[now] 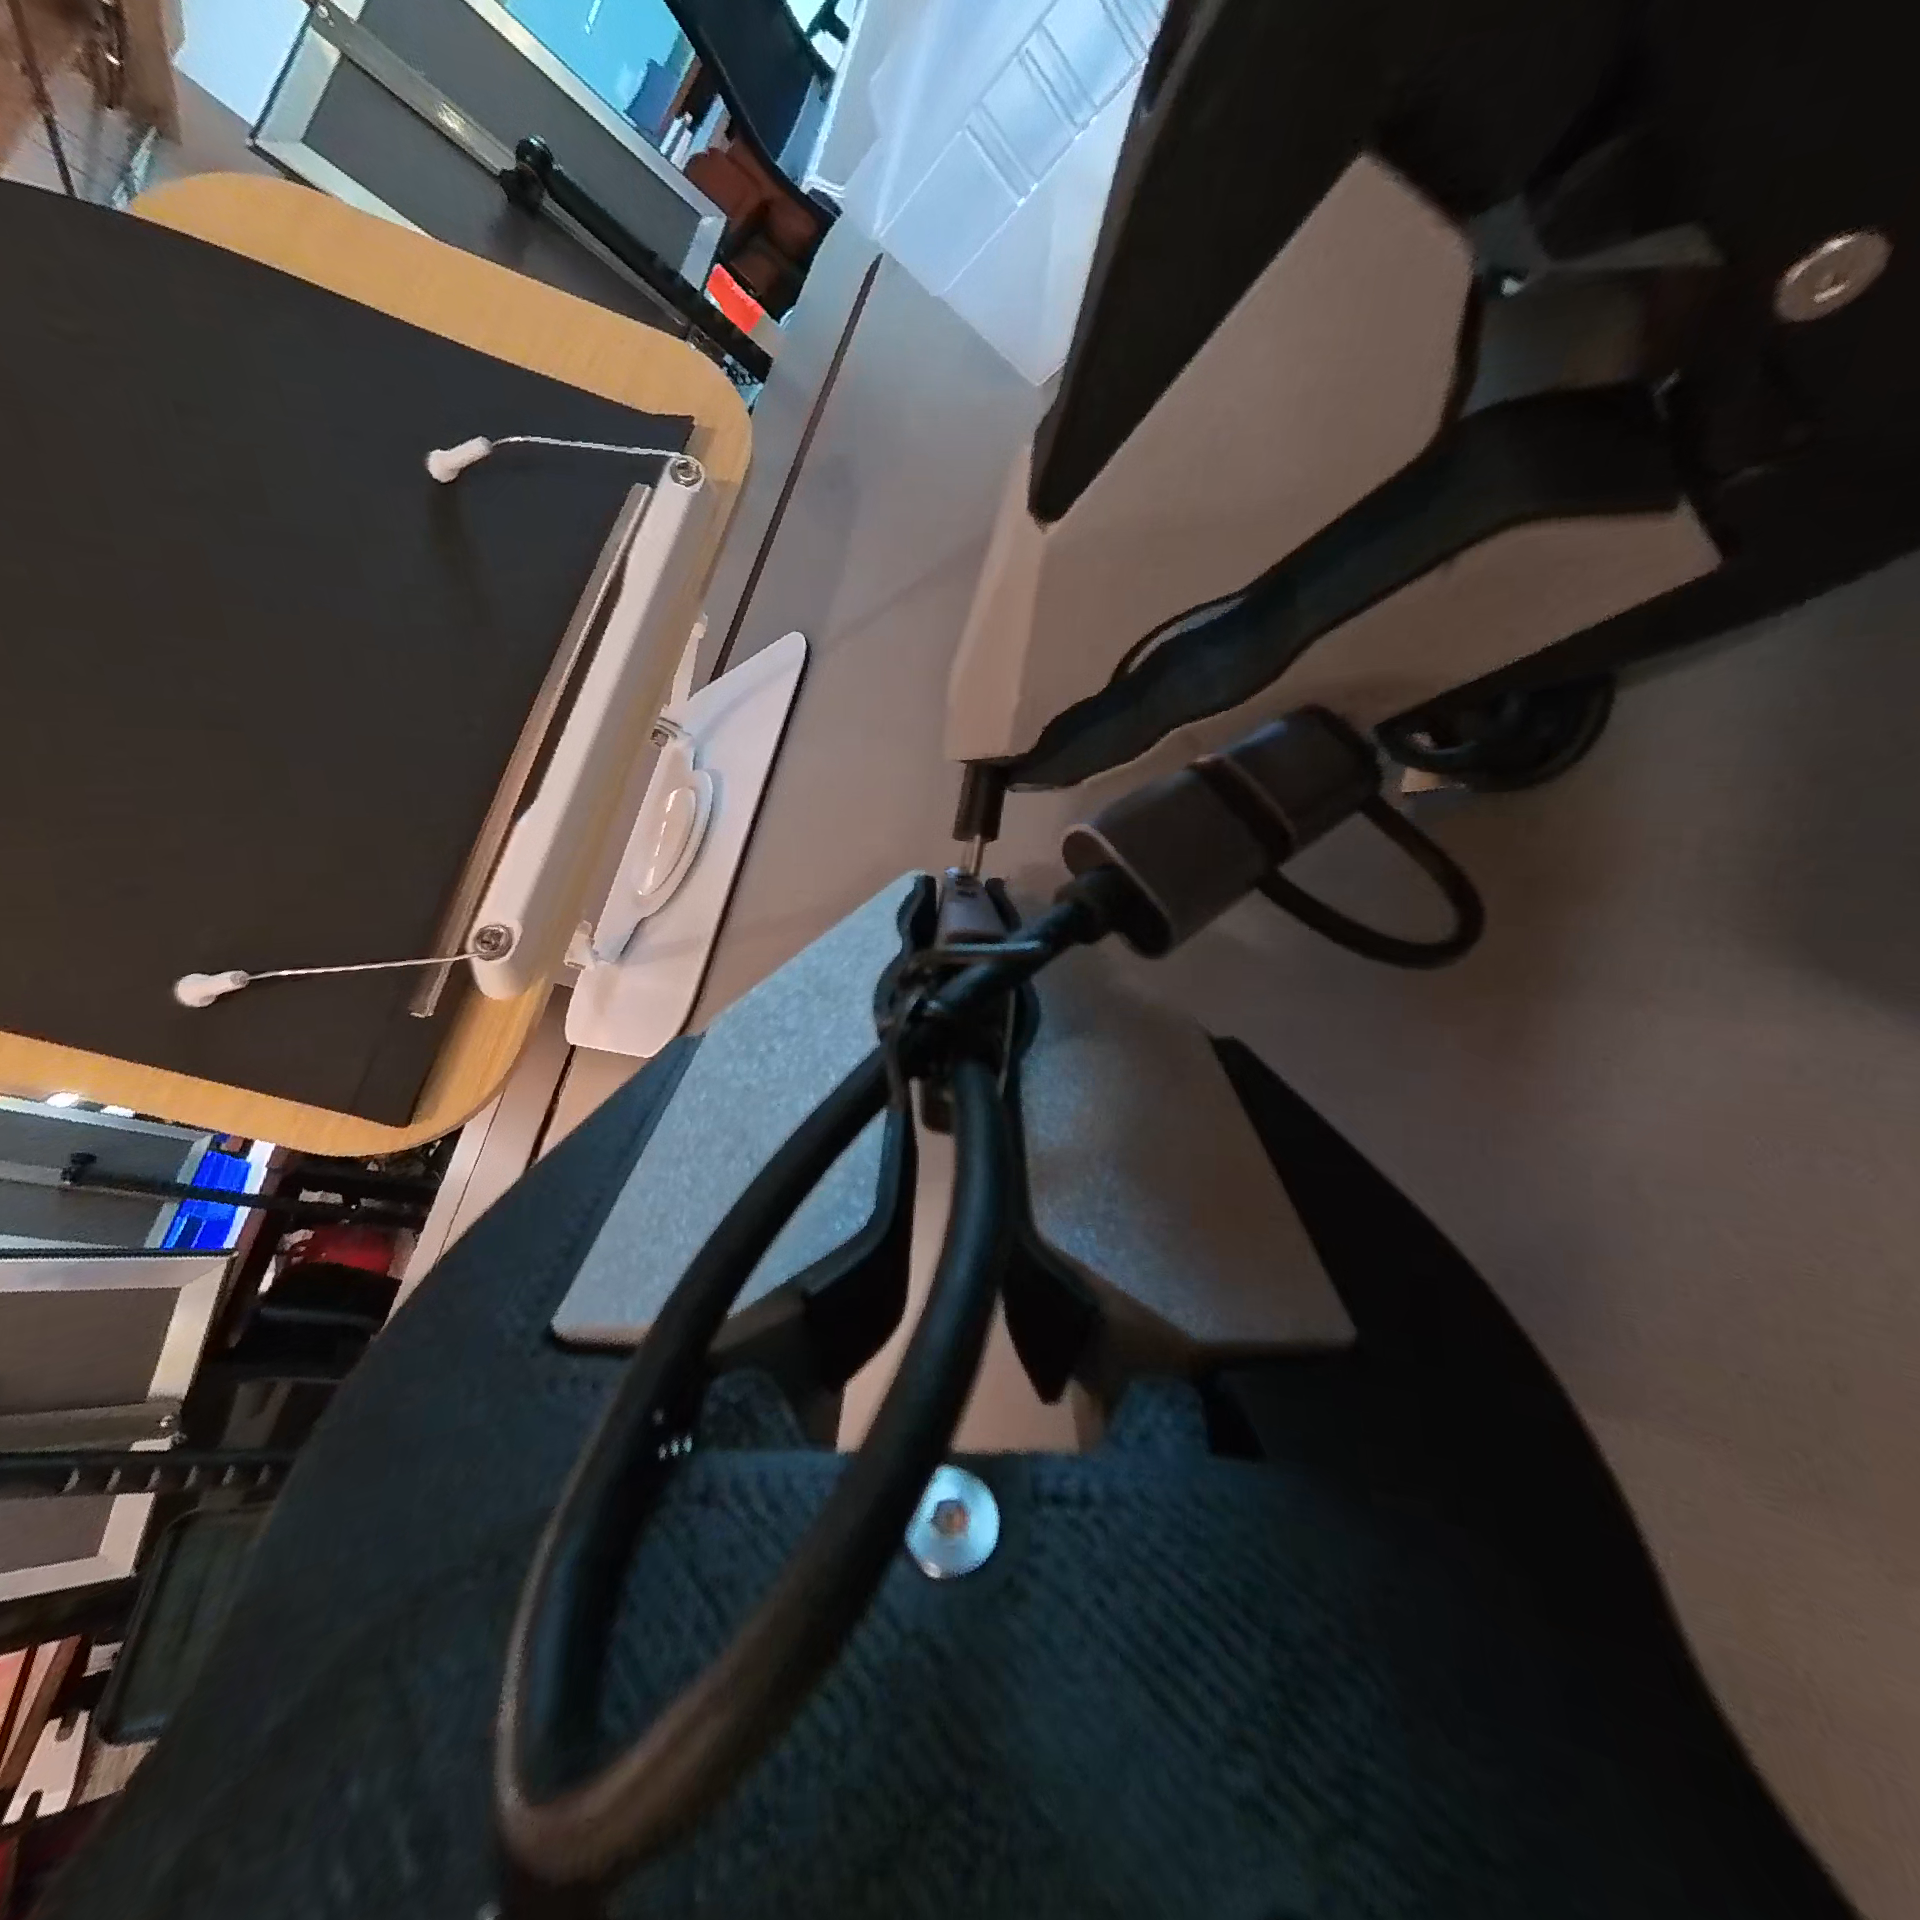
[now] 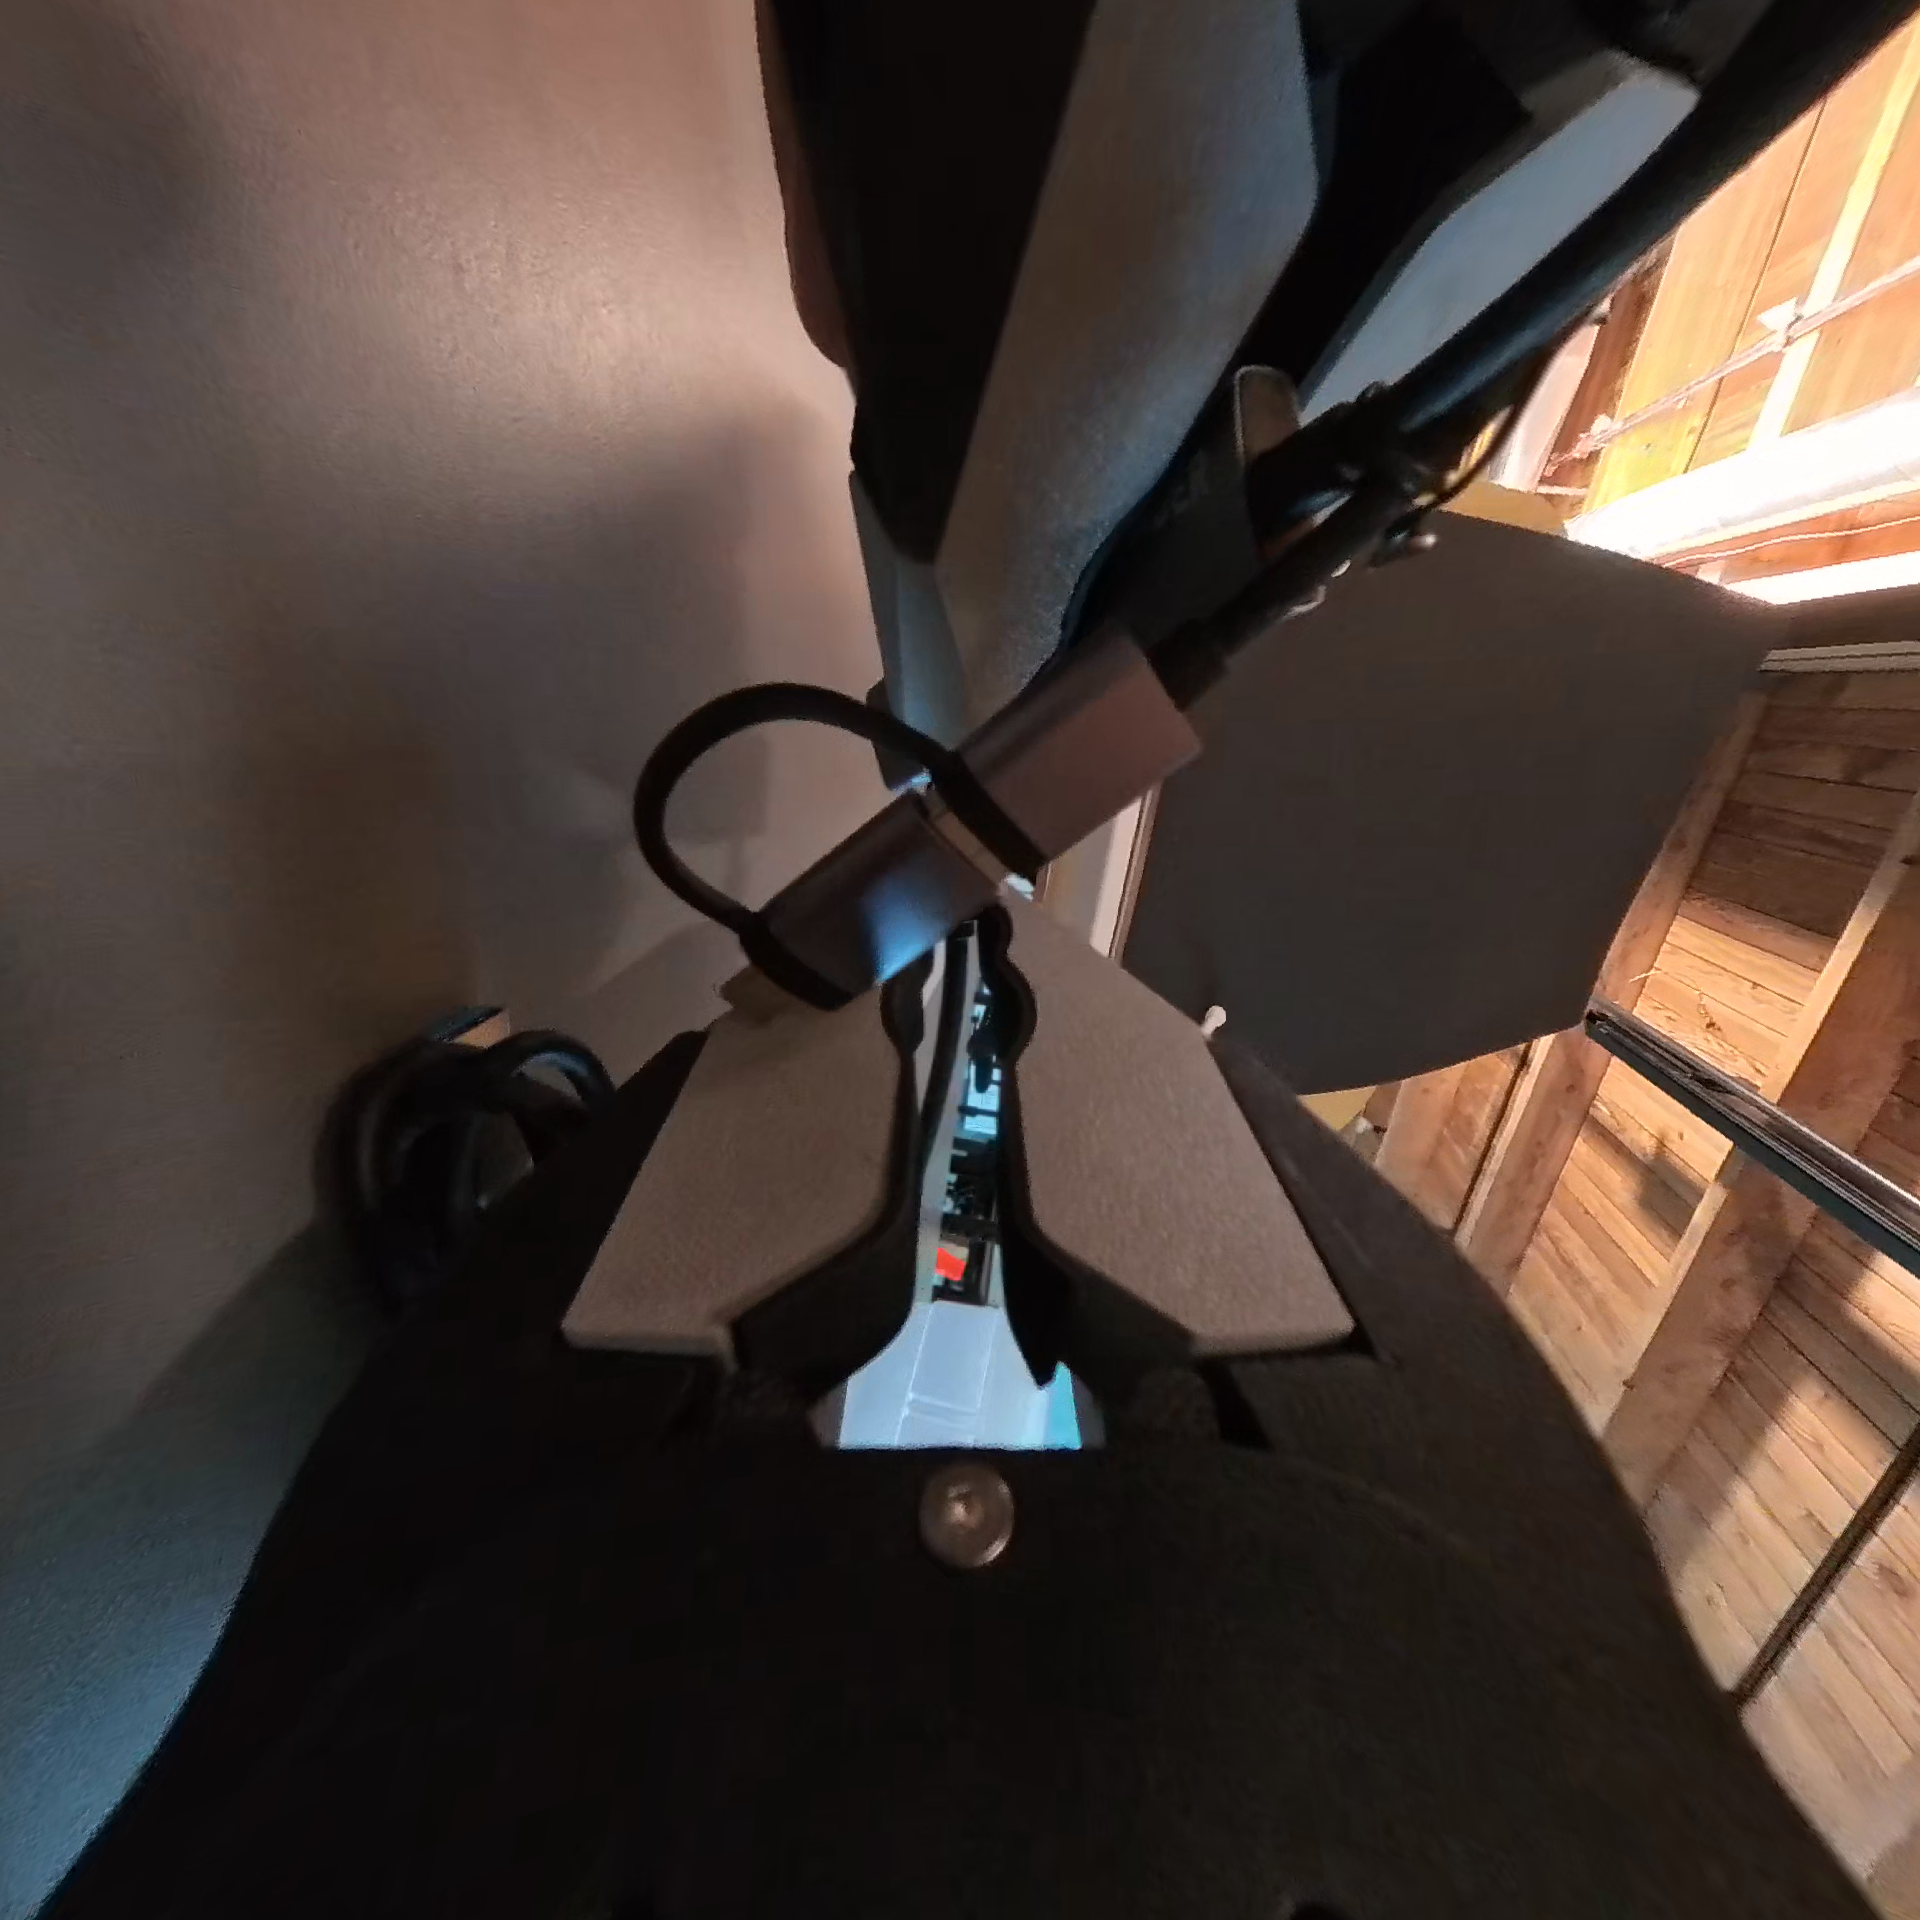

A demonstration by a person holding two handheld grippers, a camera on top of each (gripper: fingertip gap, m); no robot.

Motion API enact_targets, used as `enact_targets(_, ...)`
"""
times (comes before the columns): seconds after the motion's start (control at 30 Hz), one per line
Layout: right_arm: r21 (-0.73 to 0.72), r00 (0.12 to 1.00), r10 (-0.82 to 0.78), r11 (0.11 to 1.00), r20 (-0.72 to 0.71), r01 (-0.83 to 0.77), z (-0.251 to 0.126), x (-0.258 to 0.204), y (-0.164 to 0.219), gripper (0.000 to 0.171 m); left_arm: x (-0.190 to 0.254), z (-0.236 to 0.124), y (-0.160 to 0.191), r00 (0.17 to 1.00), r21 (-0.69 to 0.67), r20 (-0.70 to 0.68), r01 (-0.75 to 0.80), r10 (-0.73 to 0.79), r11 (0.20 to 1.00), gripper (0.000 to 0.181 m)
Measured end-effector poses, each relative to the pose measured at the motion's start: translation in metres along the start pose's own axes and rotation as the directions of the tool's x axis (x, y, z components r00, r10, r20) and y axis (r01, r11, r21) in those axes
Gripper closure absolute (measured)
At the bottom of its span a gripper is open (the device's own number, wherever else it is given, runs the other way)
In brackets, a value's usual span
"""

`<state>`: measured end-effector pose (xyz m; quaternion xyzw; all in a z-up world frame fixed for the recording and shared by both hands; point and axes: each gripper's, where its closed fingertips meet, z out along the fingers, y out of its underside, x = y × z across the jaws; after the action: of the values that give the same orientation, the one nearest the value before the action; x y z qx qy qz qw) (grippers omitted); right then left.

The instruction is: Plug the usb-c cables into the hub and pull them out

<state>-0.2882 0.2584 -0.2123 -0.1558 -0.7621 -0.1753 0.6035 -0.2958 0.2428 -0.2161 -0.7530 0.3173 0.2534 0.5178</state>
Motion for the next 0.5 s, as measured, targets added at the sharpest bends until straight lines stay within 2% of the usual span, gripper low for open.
enact_targets(0.5,-0.014,0.999,0.03,0.999,0.013,-0.029,0.002,-0.0012,0.0036,0.167,-0.0003,-0.001,-0.0024,1.0,0.012,0.006,-0.01,0.009,1.0,0.174)
